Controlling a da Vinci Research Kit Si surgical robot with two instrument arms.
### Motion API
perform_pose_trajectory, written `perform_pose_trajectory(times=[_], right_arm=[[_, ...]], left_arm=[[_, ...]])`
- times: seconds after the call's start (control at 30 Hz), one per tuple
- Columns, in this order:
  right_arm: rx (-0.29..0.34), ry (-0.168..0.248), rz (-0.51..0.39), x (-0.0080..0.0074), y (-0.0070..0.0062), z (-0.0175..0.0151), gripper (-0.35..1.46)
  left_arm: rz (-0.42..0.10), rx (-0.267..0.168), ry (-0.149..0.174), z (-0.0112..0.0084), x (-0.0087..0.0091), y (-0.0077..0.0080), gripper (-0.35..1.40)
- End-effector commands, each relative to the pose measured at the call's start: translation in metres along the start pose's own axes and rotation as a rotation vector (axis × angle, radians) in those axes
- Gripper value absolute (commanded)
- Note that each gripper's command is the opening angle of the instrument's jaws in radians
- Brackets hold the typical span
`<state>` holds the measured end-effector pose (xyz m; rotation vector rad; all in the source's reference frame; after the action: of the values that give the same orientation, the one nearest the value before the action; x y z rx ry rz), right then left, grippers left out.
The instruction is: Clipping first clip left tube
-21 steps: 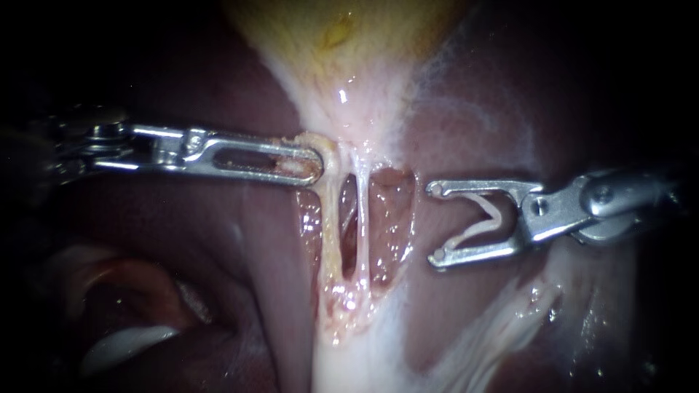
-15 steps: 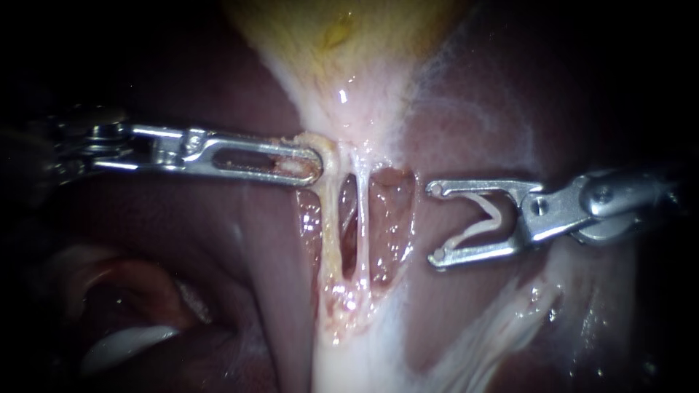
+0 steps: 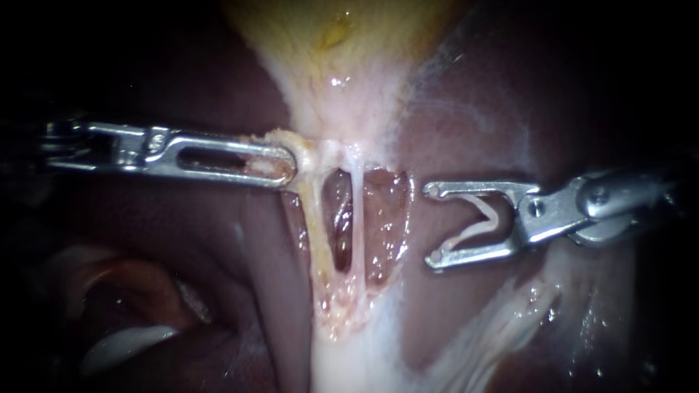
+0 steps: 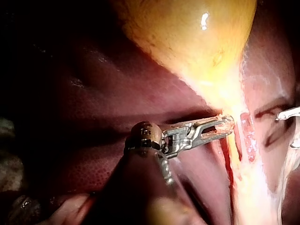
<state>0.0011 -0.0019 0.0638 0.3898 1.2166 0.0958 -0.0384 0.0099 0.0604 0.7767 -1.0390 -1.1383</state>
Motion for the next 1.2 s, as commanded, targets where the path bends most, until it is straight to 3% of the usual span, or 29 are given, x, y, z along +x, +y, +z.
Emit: perform_pose_trajectory(times=[0.03, 0.57, 1.0, 1.2], right_arm=[[0.000, -0.001, -0.001, -0.0001, 0.0000, 0.0002, 0.50], [0.023, 0.002, 0.014, -0.0029, -0.0010, 0.0091, 0.50], [0.033, -0.001, 0.050, -0.0065, -0.0002, 0.0148, 0.50], [0.085, 0.008, 0.081, -0.0065, -0.0010, 0.0171, 0.50]], left_arm=[[-0.001, 0.000, -0.001, -0.0001, 0.0000, 0.0000, -0.35], [-0.001, 0.000, -0.001, -0.0001, -0.0001, 0.0000, -0.35], [-0.001, 0.000, -0.001, -0.0001, 0.0000, -0.0001, -0.35], [-0.002, 0.000, -0.001, -0.0001, 0.0000, -0.0002, -0.35]])
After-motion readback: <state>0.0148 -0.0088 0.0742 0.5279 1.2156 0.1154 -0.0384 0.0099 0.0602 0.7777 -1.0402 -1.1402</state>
